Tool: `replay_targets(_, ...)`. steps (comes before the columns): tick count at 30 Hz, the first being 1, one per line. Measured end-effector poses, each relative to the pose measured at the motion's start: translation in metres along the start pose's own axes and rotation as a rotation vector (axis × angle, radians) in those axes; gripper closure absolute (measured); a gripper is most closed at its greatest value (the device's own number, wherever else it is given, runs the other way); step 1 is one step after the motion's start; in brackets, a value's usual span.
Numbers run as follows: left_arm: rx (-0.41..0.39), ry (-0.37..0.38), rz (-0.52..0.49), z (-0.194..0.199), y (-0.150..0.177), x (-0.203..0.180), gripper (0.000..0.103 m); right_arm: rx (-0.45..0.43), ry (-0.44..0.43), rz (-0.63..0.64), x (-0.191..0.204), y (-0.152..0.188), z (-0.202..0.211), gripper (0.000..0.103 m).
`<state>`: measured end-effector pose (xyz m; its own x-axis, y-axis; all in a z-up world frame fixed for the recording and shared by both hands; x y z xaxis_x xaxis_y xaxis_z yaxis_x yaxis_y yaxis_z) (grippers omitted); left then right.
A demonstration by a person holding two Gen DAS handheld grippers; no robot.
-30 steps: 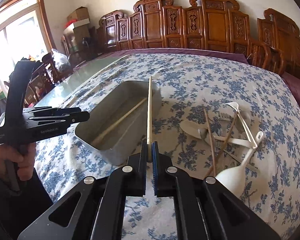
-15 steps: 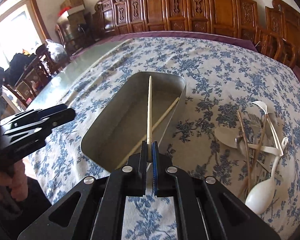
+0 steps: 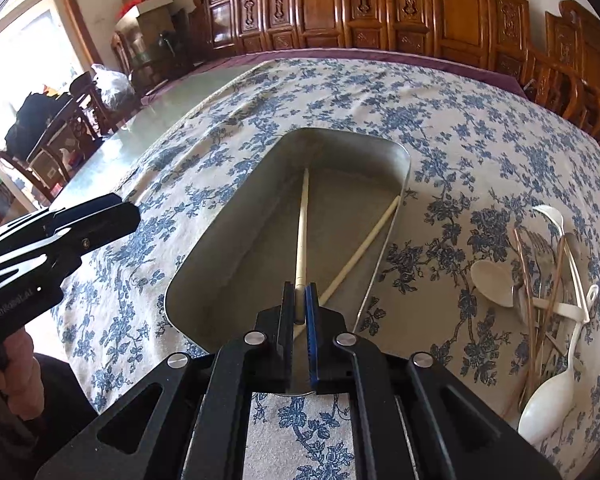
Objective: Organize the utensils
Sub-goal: 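Carry the chopstick into the grey tray and open the right tool, then return the right tool to the pile and grasp another chopstick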
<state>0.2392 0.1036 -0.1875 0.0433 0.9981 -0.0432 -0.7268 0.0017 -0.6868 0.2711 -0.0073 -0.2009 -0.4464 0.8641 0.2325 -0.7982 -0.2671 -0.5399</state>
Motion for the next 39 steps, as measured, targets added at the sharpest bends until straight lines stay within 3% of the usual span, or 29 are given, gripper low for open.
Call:
replay_targets(4,-0.002,0.002,-0.004,0.0,0.0,-0.004,0.072,-0.019,-0.029,0.008,0.0,0.001,0.005,0.095)
replay_targets(7,-0.006,0.009,-0.009,0.0,-0.001,-0.01,0.072,-0.034,-0.047,0.009,-0.002,0.0,0.011,0.089)
replay_targets(15,-0.01,0.028,-0.036,-0.001,-0.004,-0.032,0.072,-0.085,-0.059,0.004,-0.018,-0.002,0.034,0.089)
replay_targets(20,-0.018,0.053,-0.071,-0.001,-0.004,-0.057,0.067,-0.141,0.001,-0.016,-0.057,0.007,0.068,0.089)
replay_targets(28,-0.015,0.107,-0.126,-0.005,0.001,-0.1,0.065,-0.161,0.203,-0.079,-0.154,0.038,0.105,0.088)
replay_targets(33,-0.012,0.106,-0.155,-0.01,0.007,-0.116,0.065,-0.158,0.228,-0.118,-0.186,0.048,0.099,0.085)
replay_targets(39,0.006,0.125,-0.163,-0.019,0.013,-0.13,0.065,-0.12,0.178,-0.101,-0.178,0.05,0.072,0.084)
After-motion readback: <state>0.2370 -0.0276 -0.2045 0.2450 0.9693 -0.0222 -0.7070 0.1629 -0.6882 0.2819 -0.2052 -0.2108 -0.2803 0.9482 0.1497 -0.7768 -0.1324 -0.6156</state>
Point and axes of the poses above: each gripper's, at about its wrist camera, not at the fingertips, and z roughly against the way its jaws point, x to its left, y to its underside, the point moved 5 cm from there along -z, roughly the way its jaws point, and after that the axes turned 4 degrees about -z, right-handed, at the moved point
